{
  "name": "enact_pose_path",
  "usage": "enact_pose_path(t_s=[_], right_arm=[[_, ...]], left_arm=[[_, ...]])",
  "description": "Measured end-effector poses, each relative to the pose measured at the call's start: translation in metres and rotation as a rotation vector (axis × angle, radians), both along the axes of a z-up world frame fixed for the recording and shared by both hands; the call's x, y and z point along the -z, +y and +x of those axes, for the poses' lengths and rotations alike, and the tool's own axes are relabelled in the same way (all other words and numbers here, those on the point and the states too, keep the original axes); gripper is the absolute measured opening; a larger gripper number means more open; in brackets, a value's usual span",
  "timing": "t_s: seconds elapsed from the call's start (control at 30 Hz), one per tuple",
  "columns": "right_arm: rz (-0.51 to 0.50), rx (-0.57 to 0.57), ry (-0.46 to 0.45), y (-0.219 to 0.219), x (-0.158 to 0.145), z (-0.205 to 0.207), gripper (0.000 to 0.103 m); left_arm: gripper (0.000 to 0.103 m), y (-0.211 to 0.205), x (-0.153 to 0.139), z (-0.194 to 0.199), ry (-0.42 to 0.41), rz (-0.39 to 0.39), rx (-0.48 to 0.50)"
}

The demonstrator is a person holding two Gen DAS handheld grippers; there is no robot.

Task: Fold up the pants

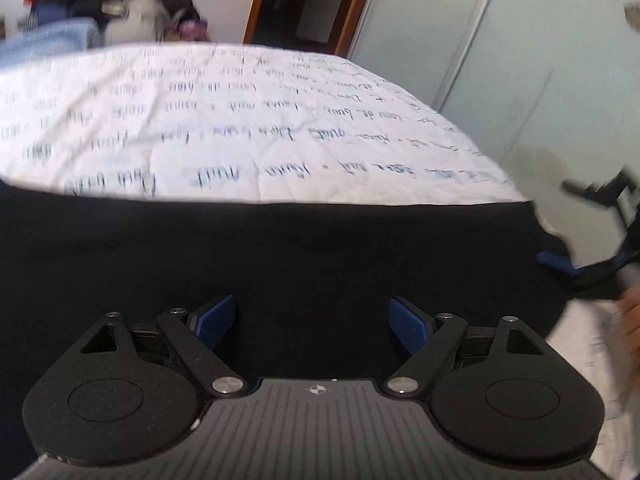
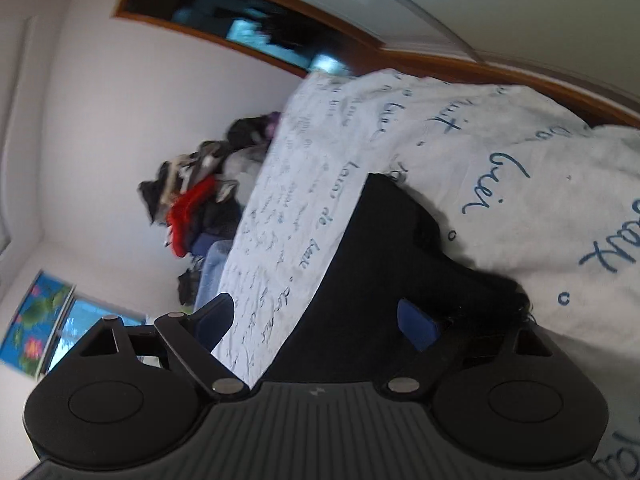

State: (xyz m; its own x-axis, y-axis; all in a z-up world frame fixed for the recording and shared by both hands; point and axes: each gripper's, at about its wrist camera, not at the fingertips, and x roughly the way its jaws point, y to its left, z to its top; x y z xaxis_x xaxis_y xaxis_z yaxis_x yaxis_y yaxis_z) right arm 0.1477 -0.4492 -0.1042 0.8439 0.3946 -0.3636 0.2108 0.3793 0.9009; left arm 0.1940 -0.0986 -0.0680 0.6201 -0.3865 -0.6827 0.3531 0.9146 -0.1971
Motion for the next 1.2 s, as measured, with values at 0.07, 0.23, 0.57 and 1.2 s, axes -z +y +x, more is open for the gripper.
enact_pose_path(t_s=[0.07, 0.23, 0.57, 1.2], right_arm=[[-0.076, 0.007, -0.012, 0.012, -0.017, -0.003, 0.091], [-0.175, -0.138, -0.111, 0.050, -0.048, 0.018, 0.095], [-0.135, 0.015, 0.020, 0.008, -0.008, 0.052, 0.083], [-0.095, -0.135, 0.040, 0.111, -0.034, 0.065, 0.095]], left_arm=[[0.086, 0.001, -0.008, 0.000, 0.016, -0.002, -0.011], [0.092, 0.004, -0.019, 0.009, -0.022, 0.064, -0.028], [0.101, 0.001, 0.002, 0.050, -0.005, 0.130, -0.110], [0.100, 0.155, -0.020, 0.010, 0.092, -0.131, -0.195]])
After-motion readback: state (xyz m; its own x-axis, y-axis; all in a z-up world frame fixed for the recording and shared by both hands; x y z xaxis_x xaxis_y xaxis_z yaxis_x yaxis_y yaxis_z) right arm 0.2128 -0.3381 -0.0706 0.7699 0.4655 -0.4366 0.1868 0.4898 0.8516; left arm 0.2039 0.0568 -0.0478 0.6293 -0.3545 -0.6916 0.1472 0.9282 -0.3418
